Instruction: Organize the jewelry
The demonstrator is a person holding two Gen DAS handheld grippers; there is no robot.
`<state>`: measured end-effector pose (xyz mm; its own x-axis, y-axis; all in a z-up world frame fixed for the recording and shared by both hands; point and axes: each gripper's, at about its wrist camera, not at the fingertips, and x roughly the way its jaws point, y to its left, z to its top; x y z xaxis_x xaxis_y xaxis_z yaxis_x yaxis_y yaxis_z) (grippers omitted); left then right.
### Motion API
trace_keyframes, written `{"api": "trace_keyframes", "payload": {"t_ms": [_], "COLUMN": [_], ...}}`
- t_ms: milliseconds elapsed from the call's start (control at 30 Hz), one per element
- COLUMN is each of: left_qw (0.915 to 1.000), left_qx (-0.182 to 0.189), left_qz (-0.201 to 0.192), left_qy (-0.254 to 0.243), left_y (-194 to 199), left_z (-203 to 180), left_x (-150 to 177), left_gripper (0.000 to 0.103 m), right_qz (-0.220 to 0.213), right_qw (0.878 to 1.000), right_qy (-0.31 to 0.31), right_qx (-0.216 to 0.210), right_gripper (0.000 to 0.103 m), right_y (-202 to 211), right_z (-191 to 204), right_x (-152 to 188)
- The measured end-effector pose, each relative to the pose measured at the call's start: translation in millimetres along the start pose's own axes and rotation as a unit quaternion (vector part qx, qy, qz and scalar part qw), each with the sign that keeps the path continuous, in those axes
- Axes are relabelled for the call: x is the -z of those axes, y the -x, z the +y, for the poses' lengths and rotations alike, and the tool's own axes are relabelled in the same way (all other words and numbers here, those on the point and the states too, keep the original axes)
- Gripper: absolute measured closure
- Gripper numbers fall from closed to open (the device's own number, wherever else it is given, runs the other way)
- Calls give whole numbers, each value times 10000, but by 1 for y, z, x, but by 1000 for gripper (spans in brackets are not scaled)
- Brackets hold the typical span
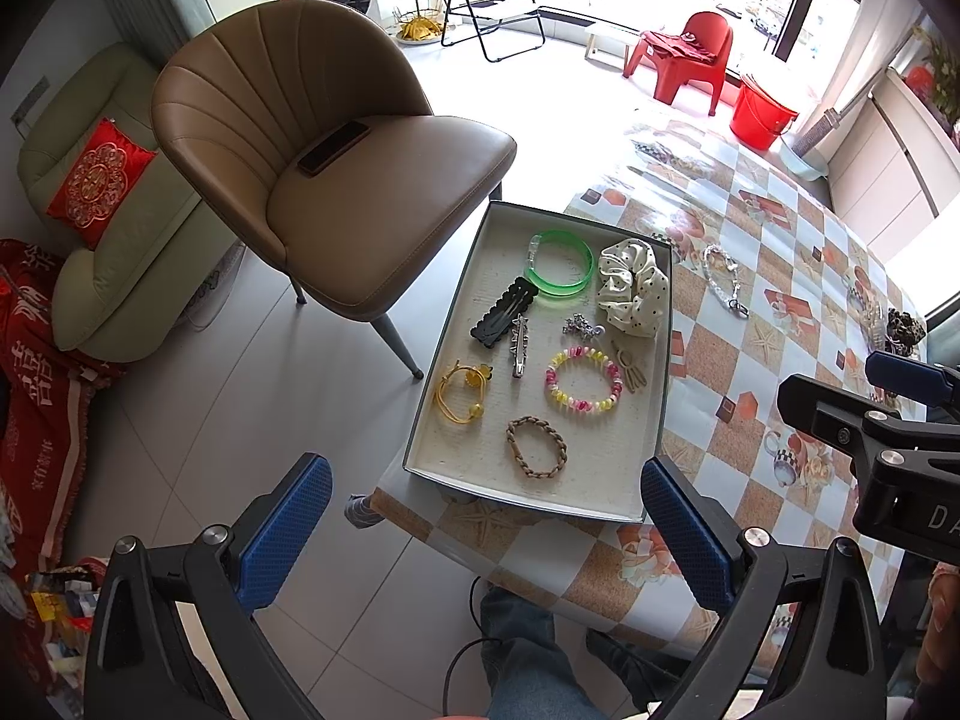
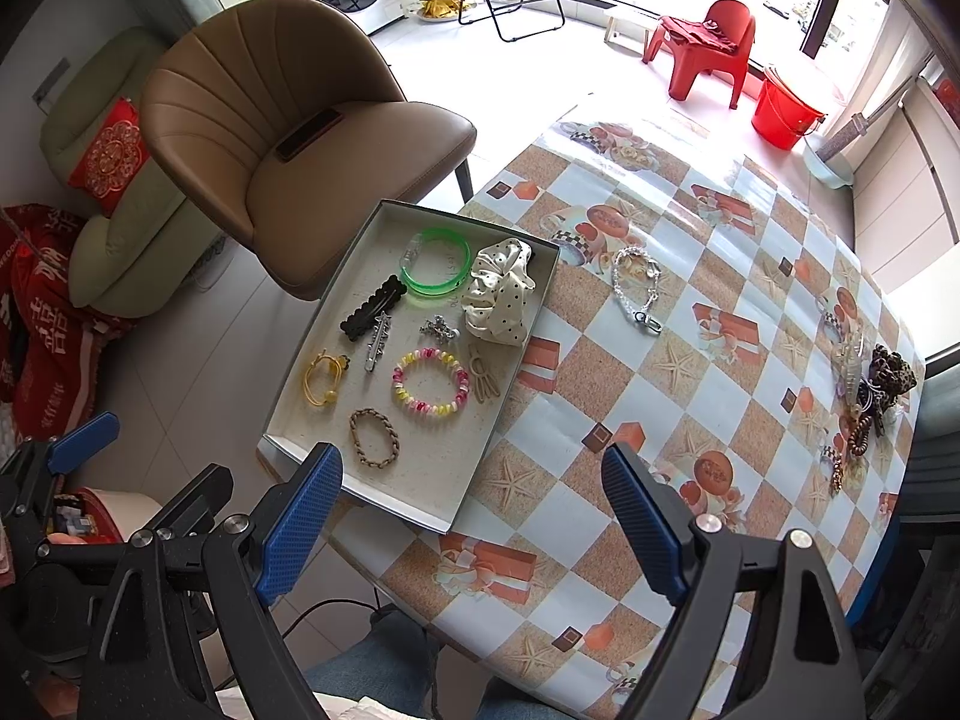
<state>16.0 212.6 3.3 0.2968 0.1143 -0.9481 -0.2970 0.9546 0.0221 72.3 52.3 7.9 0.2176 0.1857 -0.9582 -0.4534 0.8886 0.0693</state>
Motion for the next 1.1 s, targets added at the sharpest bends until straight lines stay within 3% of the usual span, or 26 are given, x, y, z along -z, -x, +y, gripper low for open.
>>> {"api": "trace_keyframes", "payload": {"t_ms": [1100], "left_qw": [10000], "left_qx": [-17], "left_qz": [-2], "left_qy": [10], "left_y": [0], "left_z": [1], "left_x": [0], "left_gripper": [0], "right_qz": [-4], "right_qw": [10000], "right_qy": [1], "right_qx": [-3], "right_gripper": [13], "right_y": [1], "right_z": [0], "right_x": [1]}}
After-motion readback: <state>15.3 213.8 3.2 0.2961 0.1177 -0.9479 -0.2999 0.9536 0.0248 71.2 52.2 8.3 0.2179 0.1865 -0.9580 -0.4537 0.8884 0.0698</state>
